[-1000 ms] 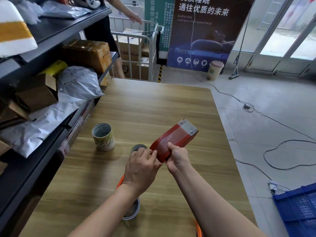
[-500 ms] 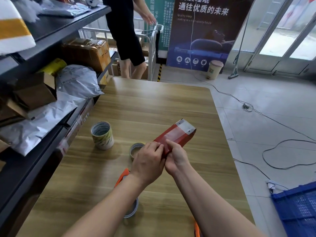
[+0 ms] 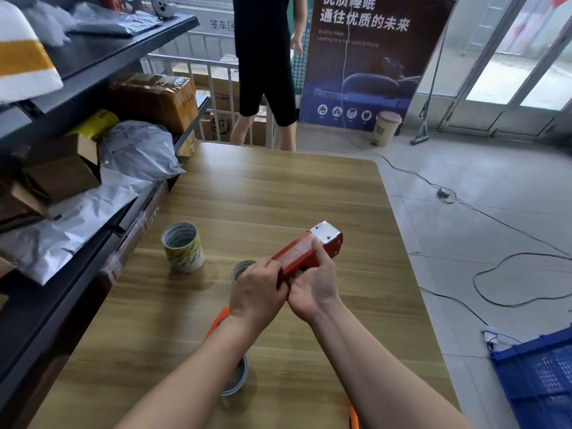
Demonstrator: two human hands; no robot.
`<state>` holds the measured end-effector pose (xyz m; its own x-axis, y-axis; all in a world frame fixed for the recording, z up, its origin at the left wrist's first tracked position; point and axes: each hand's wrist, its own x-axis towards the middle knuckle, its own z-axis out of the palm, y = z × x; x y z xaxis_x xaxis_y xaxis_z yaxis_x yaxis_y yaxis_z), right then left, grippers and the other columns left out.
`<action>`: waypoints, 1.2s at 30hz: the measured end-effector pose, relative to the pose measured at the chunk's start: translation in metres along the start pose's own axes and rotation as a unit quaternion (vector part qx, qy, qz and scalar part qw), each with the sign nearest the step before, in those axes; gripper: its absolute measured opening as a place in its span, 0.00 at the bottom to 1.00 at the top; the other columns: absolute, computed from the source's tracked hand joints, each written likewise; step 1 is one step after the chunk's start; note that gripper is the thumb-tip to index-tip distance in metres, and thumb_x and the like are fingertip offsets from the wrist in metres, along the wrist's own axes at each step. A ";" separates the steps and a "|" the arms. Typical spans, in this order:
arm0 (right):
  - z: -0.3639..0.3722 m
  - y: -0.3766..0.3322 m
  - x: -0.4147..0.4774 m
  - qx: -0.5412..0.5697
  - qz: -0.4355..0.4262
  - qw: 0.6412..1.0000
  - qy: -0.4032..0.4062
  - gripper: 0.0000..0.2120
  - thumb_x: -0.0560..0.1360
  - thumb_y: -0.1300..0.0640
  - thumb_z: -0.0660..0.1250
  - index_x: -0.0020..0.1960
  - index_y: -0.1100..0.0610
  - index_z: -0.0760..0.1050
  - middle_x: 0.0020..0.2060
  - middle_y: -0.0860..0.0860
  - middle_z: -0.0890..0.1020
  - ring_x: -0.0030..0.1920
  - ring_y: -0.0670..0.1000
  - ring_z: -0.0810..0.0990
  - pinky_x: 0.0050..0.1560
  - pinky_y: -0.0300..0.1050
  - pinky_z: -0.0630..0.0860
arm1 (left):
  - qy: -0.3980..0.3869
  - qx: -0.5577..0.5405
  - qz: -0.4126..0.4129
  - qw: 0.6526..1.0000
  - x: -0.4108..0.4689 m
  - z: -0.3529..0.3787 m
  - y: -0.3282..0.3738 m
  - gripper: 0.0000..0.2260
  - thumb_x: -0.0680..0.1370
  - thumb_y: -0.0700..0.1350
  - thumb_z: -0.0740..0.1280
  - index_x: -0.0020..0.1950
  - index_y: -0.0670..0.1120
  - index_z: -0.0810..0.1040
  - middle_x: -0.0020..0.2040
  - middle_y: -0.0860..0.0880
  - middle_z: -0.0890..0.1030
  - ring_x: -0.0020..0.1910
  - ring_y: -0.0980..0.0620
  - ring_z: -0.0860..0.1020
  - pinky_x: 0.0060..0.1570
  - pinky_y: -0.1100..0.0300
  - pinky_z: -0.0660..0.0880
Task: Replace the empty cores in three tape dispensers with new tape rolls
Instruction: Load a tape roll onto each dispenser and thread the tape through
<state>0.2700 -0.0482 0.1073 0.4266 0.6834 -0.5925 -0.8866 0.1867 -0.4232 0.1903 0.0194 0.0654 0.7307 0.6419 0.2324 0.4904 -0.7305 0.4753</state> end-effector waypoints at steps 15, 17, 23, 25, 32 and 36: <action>0.018 -0.017 -0.011 -0.292 -0.222 0.922 0.125 0.11 0.81 0.58 0.59 0.41 0.57 0.73 0.37 0.57 0.81 0.30 0.50 0.78 0.26 0.38 0.70 | -0.034 -0.371 -0.322 0.871 0.003 0.000 -0.026 0.06 0.70 0.41 0.68 0.34 0.44 0.82 0.35 0.41 0.83 0.36 0.41 0.83 0.36 0.44 0.81; 0.002 -0.020 -0.001 -0.318 -0.240 0.898 0.187 0.07 0.79 0.60 0.60 0.44 0.56 0.74 0.39 0.54 0.81 0.35 0.50 0.77 0.32 0.40 0.72 | -0.037 -0.421 -0.350 0.836 0.002 -0.001 -0.027 0.06 0.72 0.37 0.68 0.36 0.42 0.82 0.39 0.38 0.83 0.39 0.38 0.83 0.39 0.42 0.81; -0.028 0.000 0.018 -0.382 -0.060 0.909 0.153 0.13 0.77 0.60 0.64 0.62 0.60 0.75 0.54 0.56 0.80 0.54 0.54 0.77 0.49 0.49 0.74 | -0.075 -0.516 -0.393 0.758 -0.001 0.000 -0.025 0.06 0.76 0.39 0.67 0.44 0.36 0.81 0.44 0.35 0.83 0.43 0.37 0.83 0.44 0.46 0.81; -0.029 0.004 0.018 -0.386 -0.042 0.912 0.133 0.13 0.77 0.63 0.62 0.60 0.61 0.77 0.51 0.57 0.83 0.50 0.54 0.81 0.46 0.49 0.79 | -0.090 -0.529 -0.394 0.746 -0.004 0.000 -0.022 0.06 0.77 0.39 0.66 0.43 0.37 0.81 0.42 0.37 0.83 0.41 0.40 0.83 0.39 0.51 0.81; -0.033 0.008 0.009 -0.370 -0.116 0.906 0.168 0.08 0.76 0.61 0.68 0.54 0.61 0.75 0.49 0.61 0.83 0.47 0.59 0.83 0.43 0.53 0.82 | -0.162 -0.556 -0.377 0.723 -0.010 -0.006 -0.015 0.07 0.78 0.39 0.65 0.47 0.37 0.80 0.44 0.37 0.83 0.41 0.42 0.83 0.37 0.54 0.82; -0.040 0.013 0.001 -0.397 -0.147 0.879 0.218 0.06 0.73 0.58 0.71 0.47 0.57 0.75 0.47 0.61 0.83 0.47 0.61 0.83 0.46 0.63 0.81 | -0.210 -0.519 -0.346 0.753 -0.014 -0.005 -0.015 0.08 0.77 0.42 0.66 0.51 0.37 0.81 0.45 0.37 0.84 0.42 0.41 0.84 0.37 0.53 0.82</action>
<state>0.2660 -0.0734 0.0742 0.7979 0.3209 -0.5102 -0.3959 -0.3593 -0.8451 0.1705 0.0222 0.0594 0.6633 0.4955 -0.5608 0.3472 0.4601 0.8172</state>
